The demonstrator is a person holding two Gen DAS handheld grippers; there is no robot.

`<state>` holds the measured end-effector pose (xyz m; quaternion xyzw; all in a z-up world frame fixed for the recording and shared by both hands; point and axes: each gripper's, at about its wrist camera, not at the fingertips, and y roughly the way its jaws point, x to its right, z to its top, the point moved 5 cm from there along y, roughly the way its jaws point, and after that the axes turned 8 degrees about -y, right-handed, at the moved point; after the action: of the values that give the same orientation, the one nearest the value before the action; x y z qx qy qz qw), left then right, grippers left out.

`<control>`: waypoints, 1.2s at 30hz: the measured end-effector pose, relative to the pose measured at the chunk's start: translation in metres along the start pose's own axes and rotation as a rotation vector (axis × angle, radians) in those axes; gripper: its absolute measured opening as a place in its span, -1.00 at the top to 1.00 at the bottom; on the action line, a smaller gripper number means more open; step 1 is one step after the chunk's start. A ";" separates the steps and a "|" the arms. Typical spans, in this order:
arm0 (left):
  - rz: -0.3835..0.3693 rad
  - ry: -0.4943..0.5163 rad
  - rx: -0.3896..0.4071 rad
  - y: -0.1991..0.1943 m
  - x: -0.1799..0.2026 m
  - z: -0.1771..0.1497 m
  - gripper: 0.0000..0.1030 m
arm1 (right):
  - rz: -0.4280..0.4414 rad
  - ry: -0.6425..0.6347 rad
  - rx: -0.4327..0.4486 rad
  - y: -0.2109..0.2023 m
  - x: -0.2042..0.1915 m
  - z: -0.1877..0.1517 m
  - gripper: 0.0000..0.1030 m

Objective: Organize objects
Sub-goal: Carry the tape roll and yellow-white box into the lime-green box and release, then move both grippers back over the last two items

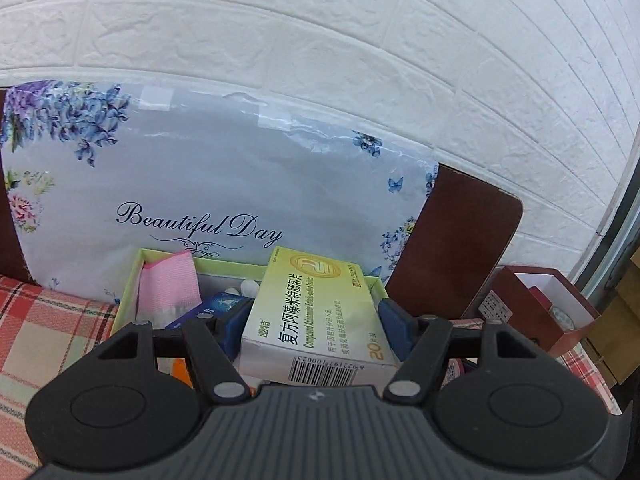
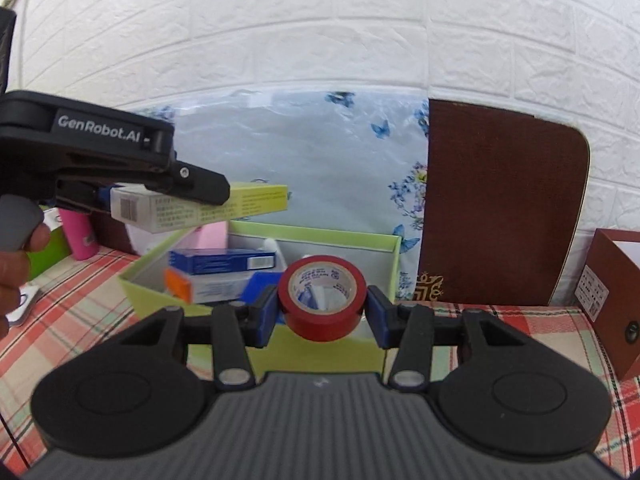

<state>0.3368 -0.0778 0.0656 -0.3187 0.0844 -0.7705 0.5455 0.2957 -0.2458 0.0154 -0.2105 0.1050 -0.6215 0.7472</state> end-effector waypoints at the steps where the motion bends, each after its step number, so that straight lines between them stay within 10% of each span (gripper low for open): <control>1: 0.003 -0.001 -0.005 0.008 -0.001 0.001 -0.38 | -0.005 -0.002 -0.004 0.009 0.003 0.001 0.11; 5: 0.011 -0.002 0.018 0.035 -0.008 0.003 -0.45 | 0.027 -0.016 -0.007 0.043 0.007 0.001 0.06; 7: 0.055 0.013 0.016 0.041 -0.013 0.002 -0.70 | 0.039 -0.027 -0.008 0.052 0.006 -0.002 -0.50; 16: 0.104 -0.008 0.014 0.025 -0.030 -0.006 -0.71 | 0.021 -0.024 0.026 0.035 0.000 -0.015 -0.96; 36: 0.175 0.065 0.012 -0.123 -0.004 -0.094 -0.77 | 0.001 0.055 0.057 -0.118 -0.029 -0.050 -1.00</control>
<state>0.1859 -0.0471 0.0489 -0.2817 0.1250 -0.7303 0.6097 0.1648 -0.2430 0.0201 -0.1719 0.1082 -0.6295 0.7500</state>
